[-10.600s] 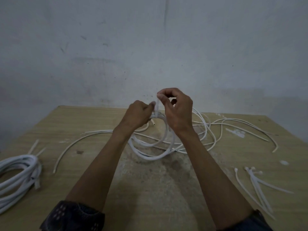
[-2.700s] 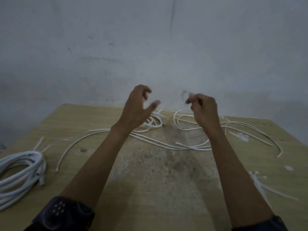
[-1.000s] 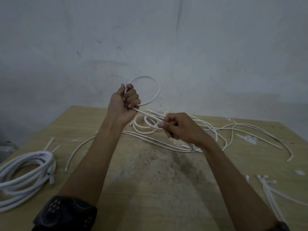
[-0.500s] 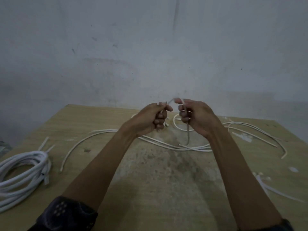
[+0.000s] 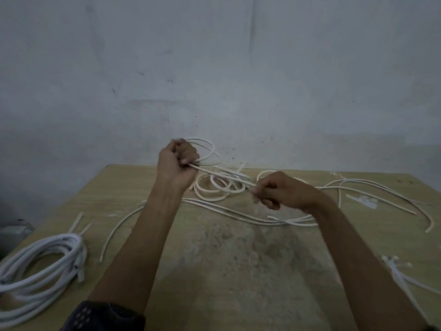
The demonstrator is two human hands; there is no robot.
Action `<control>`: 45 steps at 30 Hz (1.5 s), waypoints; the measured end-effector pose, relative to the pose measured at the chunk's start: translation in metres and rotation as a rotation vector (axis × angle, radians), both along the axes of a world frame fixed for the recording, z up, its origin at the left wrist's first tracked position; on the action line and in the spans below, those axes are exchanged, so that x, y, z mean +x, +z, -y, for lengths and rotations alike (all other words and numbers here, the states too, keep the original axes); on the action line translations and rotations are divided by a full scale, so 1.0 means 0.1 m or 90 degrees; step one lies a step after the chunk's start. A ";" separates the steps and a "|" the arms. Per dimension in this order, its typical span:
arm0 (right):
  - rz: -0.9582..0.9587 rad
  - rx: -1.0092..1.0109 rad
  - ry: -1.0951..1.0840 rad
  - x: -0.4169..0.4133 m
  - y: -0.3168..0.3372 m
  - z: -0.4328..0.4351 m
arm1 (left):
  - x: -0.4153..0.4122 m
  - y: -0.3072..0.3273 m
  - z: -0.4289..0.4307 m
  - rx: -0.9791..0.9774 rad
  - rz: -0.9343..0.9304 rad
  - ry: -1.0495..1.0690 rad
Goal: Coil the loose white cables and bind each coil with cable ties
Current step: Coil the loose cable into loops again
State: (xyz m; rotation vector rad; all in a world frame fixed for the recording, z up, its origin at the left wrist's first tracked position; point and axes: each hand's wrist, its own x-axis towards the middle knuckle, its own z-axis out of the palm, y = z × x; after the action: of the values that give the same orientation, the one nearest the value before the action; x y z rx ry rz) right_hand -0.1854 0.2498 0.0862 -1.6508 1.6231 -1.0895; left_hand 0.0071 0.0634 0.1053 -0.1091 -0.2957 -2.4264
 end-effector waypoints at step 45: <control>0.450 -0.089 -0.293 0.59 -0.07 0.30 | -0.22 0.05 -0.38 -0.171 0.244 0.217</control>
State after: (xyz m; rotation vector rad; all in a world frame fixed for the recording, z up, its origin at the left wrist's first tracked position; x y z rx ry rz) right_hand -0.1266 0.2198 0.0795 -0.7994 1.4718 -1.7939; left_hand -0.0148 0.1016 0.1105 0.2713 -0.7486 -2.0454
